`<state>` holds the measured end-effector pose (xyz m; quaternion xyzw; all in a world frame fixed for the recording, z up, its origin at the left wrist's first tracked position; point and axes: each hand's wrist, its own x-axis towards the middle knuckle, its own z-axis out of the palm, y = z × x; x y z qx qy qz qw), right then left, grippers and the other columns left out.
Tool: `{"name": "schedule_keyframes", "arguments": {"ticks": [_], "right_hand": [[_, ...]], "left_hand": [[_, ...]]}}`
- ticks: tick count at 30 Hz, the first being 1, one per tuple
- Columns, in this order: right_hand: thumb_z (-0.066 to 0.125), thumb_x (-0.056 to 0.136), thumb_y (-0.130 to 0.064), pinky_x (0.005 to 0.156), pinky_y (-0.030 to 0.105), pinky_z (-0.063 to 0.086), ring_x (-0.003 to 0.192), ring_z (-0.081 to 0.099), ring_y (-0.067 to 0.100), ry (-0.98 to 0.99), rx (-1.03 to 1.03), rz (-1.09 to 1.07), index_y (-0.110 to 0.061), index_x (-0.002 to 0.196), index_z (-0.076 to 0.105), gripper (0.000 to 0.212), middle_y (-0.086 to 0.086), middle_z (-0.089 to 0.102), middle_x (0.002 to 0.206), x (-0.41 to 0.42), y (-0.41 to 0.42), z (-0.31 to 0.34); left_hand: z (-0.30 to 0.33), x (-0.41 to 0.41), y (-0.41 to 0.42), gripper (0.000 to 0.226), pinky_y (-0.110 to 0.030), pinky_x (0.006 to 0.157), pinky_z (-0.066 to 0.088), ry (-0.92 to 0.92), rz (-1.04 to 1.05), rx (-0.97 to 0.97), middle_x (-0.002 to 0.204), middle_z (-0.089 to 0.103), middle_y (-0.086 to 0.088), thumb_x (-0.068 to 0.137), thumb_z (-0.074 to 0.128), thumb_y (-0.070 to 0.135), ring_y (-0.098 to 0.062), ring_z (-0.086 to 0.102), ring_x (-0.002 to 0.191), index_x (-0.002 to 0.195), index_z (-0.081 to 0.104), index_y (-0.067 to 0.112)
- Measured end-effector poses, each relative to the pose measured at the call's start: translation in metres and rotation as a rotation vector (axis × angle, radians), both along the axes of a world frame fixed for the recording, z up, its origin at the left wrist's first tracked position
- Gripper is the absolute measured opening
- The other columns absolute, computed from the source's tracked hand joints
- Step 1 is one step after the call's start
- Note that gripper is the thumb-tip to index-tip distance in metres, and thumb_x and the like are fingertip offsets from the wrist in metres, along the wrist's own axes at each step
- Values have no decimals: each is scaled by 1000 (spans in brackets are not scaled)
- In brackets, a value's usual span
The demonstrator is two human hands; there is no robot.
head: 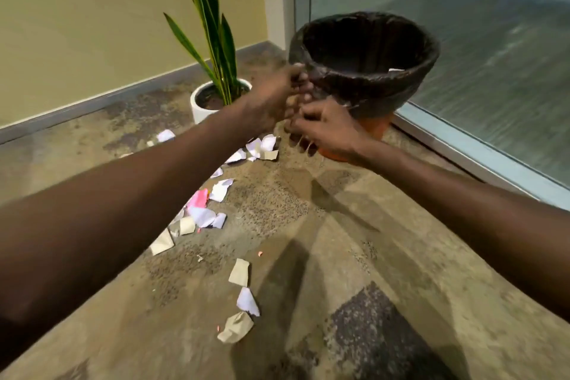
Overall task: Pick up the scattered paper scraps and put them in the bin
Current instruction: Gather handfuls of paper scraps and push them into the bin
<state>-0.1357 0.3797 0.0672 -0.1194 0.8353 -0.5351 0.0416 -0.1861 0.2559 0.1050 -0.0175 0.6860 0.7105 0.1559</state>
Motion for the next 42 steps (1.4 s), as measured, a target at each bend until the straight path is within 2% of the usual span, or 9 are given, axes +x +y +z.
{"name": "schedule_keyframes", "arguments": {"ticks": [5, 11, 15, 19, 24, 26, 29, 36, 42], "right_hand": [[63, 95, -17, 70, 21, 56, 77, 70, 8, -378, 382, 656, -8, 109, 75, 20, 1, 76, 99, 81, -54, -93], [68, 90, -17, 67, 8, 45, 90, 61, 6, -567, 662, 986, -13, 125, 69, 35, 2, 72, 115, 135, -110, -160], [64, 86, -22, 85, 28, 46, 106, 60, 21, -245, 674, 825, -9, 139, 55, 56, 11, 66, 125, 94, -133, -163], [63, 86, -13, 103, 31, 42, 129, 51, 27, -7, 668, 544, -14, 149, 41, 66, 14, 51, 145, 41, -140, -150], [61, 93, -8, 64, 26, 54, 70, 70, 19, -388, 633, 698, 1, 102, 72, 17, 15, 76, 90, 48, -119, -160], [62, 91, -10, 82, 35, 54, 92, 68, 24, -327, 766, 732, 0, 117, 67, 29, 18, 72, 111, 55, -111, -165], [67, 89, -22, 114, 33, 29, 141, 36, 29, 31, 780, 576, -5, 150, 35, 70, 17, 37, 155, 46, -102, -160], [56, 94, -20, 107, 41, 44, 124, 54, 22, 150, 706, 818, -14, 137, 56, 43, 9, 57, 138, 99, -109, -161], [30, 103, -52, 121, 53, 11, 153, 12, 28, 675, 904, 1477, -22, 158, 18, 64, 8, 8, 166, 175, -127, -198]], "left_hand": [[-108, 98, -95, 17, -28, 57, 57, -295, -285, -402, 85, 70, -9, 96, 55, 14, -21, 69, 71, 103, 65, 2], [-183, 201, -184, 7, -28, 67, 59, -793, -752, -816, 89, 72, -3, 94, 59, 13, -14, 70, 73, 93, 65, 13], [-207, 206, -194, 19, -48, 89, 52, -341, -246, -705, 93, 66, -5, 86, 65, 17, -21, 65, 87, 104, 63, 13], [-204, 190, -207, 44, -41, 93, 50, 137, 307, -916, 122, 62, -15, 90, 62, 17, -28, 61, 106, 131, 51, 5], [-211, 213, -188, 11, -42, 85, 58, -327, -253, -585, 89, 75, -4, 90, 64, 17, -17, 69, 80, 96, 73, 13], [-224, 215, -179, 23, -42, 92, 54, -228, -164, -668, 102, 72, -2, 89, 67, 19, -18, 67, 91, 111, 67, 15], [-228, 206, -171, 55, -39, 103, 45, 84, 242, -830, 134, 56, -10, 90, 65, 18, -24, 56, 118, 140, 43, 8], [-224, 207, -197, 47, -42, 107, 39, 208, 50, -973, 142, 50, -14, 94, 52, 11, -31, 48, 129, 141, 44, 9], [-218, 227, -236, 45, -40, 102, 40, 122, 166, -1065, 140, 51, -19, 96, 45, 5, -36, 51, 124, 140, 43, 6]]}}
